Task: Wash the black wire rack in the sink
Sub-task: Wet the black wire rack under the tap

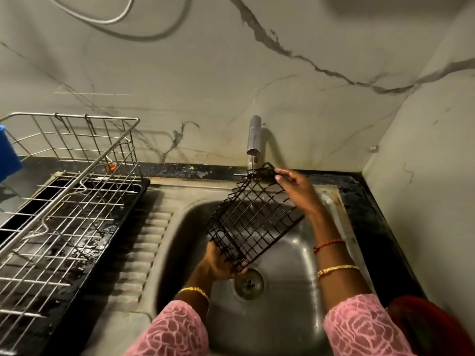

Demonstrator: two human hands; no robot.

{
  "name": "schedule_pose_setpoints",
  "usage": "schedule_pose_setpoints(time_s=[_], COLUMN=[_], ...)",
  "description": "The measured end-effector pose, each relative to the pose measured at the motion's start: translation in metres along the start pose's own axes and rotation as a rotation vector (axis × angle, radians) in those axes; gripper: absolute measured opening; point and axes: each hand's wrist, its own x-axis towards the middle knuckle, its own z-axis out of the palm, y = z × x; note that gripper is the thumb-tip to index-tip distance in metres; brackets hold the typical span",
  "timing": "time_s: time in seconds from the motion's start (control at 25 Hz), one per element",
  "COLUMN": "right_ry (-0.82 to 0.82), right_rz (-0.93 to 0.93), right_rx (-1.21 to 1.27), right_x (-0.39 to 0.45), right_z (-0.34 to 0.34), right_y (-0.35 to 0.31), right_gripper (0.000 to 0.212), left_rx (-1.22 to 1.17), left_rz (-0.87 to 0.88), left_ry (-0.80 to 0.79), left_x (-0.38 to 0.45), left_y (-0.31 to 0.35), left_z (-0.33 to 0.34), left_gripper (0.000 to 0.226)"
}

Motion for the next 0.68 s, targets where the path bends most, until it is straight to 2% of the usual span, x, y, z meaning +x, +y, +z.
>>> schedule_pose_setpoints(time_s=[0.08,0.2,0.32,0.4,0.52,0.6,0.68], right_ry=[0.090,0.161,0.245,0.288,0.308,0.276,0.246], right_rz=[0.033,0.155,0.304,0.366,0.471,0.521,0.569], right_rx=[0.051,0.133,0.220,0.277,0.407,0.515,0.634], right_x=[-0.004,-0.013,-0.024,-0.027,-0.032,-0.034,-0.038], right_z=[-0.015,-0.025,-0.025,-0.025,-0.025,-0.025,-0.022], right_y=[0.012,0.025,0.034,0.041,0.048,0.051,0.055], right_gripper=[0.031,0.032,0.017,0.025,0.028,0.031,0.032], left_rx=[0.120,0.134,0.172,0.285,0.431,0.361,0.158], left_rz=[-0.057,-0.025,-0.041,-0.034,0.064,0.112,0.102], left_ry=[0.008,-0.028,-0.021,-0.001,-0.008,-0.041,-0.106], left_x=[-0.005,-0.010,-0.023,-0.041,-0.068,-0.083,-0.097], left_y=[0.012,0.026,0.051,0.071,0.096,0.109,0.118], left_z=[-0.004,-0.005,0.005,0.013,0.024,0.032,0.041], left_gripper=[0.070,0.072,0.076,0.074,0.063,0.049,0.038])
